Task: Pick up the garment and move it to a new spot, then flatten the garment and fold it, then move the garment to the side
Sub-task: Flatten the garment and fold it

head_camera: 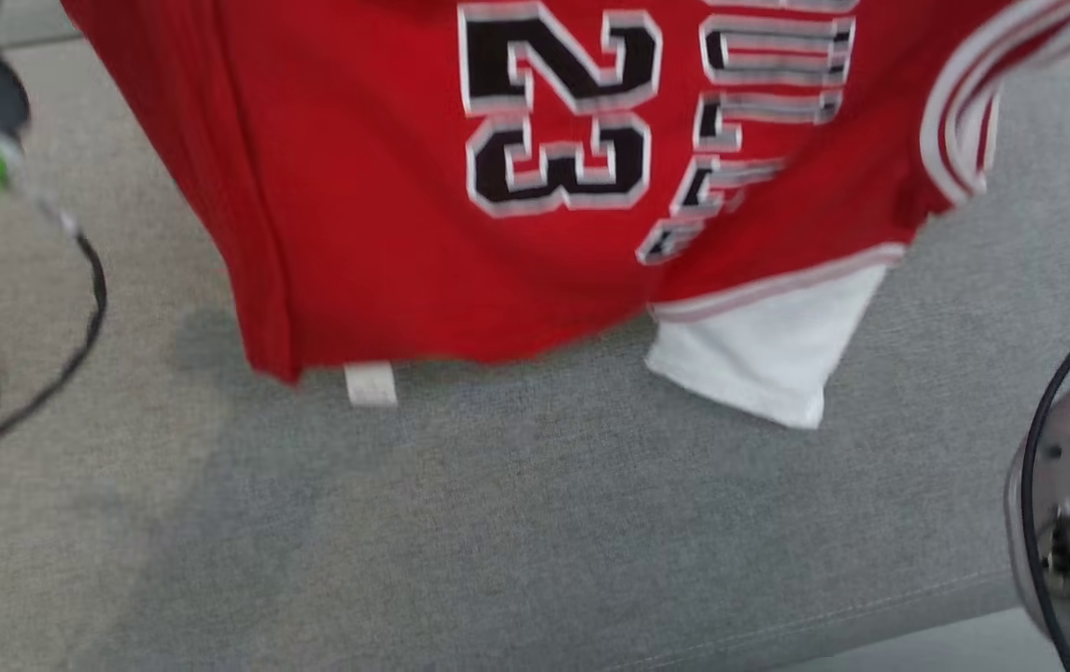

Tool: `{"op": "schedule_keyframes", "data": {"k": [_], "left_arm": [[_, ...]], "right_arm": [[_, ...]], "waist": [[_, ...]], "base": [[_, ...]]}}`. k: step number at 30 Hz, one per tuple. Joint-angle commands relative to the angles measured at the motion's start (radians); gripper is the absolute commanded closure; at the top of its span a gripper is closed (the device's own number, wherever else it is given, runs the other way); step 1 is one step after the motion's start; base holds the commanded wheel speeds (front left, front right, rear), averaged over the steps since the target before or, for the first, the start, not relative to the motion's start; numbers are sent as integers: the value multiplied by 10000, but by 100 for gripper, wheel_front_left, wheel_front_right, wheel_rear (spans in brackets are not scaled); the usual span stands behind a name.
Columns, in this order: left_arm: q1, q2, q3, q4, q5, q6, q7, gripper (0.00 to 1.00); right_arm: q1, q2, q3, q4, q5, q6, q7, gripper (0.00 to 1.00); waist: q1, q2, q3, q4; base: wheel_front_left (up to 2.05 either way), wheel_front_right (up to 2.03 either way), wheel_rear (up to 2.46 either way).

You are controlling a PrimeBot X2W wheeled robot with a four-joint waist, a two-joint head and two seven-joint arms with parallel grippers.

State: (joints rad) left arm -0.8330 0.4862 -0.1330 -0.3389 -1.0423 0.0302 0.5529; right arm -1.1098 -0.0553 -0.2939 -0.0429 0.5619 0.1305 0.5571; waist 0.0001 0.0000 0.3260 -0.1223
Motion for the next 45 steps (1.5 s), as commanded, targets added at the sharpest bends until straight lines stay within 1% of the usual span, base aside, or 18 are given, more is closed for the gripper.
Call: {"op": "schedule_keyframes", "data": {"k": [1, 2, 3, 6, 9, 12, 15, 17, 19, 23, 26, 28, 30, 32, 35, 36, 39, 45], "left_arm": [[-1132, -278, -211, 1056, 565, -80, -352, 100], [-1686, -380, -350, 1583, 817, -196, -542, 100], [-2749, -629, -477, 2615, 1331, -366, -1115, 100], [-4726, -1115, -572, 4579, 2146, -621, -2363, 100], [-6165, -1568, -531, 6361, 2473, -1040, -3708, 100], [-6855, -1542, -756, 7626, 2848, -1366, -4678, 100], [-6781, -1410, -1109, 8567, 2974, -1555, -5554, 100], [-6174, -1359, -1469, 8977, 2853, -1605, -5874, 100], [-5440, -1226, -2095, 8804, 2593, -1613, -6270, 100], [-3319, -622, -3133, 8223, 1924, -1612, -6962, 100], [-1620, -101, -3774, 7487, 1587, -1614, -7560, 100], [-610, 137, -3918, 6994, 1346, -1615, -7817, 100], [449, 396, -4074, 6506, 1352, -1616, -7986, 100], [1392, 511, -4053, 6072, 1406, -1616, -8107, 100], [2803, 572, -3944, 5441, 1597, -1405, -8169, 100], [3358, 554, -3894, 5176, 1649, -1258, -8187, 100], [4947, 279, -3642, 4329, 1650, -923, -8185, 100], [7709, -81, -3452, 2950, 2095, -392, -8183, 100]], "right_arm": [[-788, 25, -57, 802, -467, 1, -543, 100], [-1212, 26, -110, 1231, -651, 1, -804, 100], [-1991, 37, -145, 2073, -809, 3, -1412, 100], [-3557, 38, -134, 3709, -969, 3, -2661, 100], [-4796, 26, -118, 5125, -853, 1, -3841, 100], [-5246, 47, 231, 6046, -583, 1, -4682, 100], [-4923, 34, 808, 6556, -145, 1, -5267, 100], [-4291, 12, 1127, 6635, 292, 1, -5520, 100], [-3338, 33, 1547, 6442, 632, 1, -5722, 100], [-899, 16, 2070, 5698, 1292, 3, -5955, 100], [1132, -199, 2343, 4845, 1831, 1, -5996, 100], [2311, -344, 2519, 4222, 2093, 3, -5985, 100], [3585, -431, 2638, 3607, 2396, 3, -5991, 100], [4710, -592, 2684, 3041, 2535, 1, -5983, 100], [6200, -631, 2610, 2355, 2721, 1, -5933, 100], [6711, -599, 2579, 2140, 2796, 1, -5852, 100], [8118, -578, 2529, 1570, 2823, 1, -5640, 100], [10623, -400, 2222, 695, 2839, 1, -5204, 100]], "waist": [[-1, 0, 2700, 313], [-1, 0, 2781, 302], [-1, 0, 2915, 283], [-1, 0, 3265, 244], [-1, 0, 3654, 171], [-1, 0, 3813, 133], [-1, 0, 3831, 96], [-1, 0, 3753, 119], [-1, 0, 3576, 119], [-1, 0, 3020, 95], [-1, 0, 2579, 97], [-1, 0, 2290, 130], [-1, 0, 1888, 186], [-1, 0, 1437, 250], [-1, 0, 775, 269], [-1, 0, 555, 255], [-1, 0, -61, 217], [-1, 0, -867, 194]], "base": [[0, 0, 0], [0, 0, 0], [0, 0, 0], [0, 0, 0], [0, 0, 0], [0, 0, 0], [0, 0, 0], [0, 0, 0], [0, 0, 0], [0, 0, 0], [0, 0, 0], [0, 0, 0], [0, 0, 0], [0, 0, 0], [0, 0, 0], [0, 0, 0], [0, 0, 0], [0, 0, 0]]}}
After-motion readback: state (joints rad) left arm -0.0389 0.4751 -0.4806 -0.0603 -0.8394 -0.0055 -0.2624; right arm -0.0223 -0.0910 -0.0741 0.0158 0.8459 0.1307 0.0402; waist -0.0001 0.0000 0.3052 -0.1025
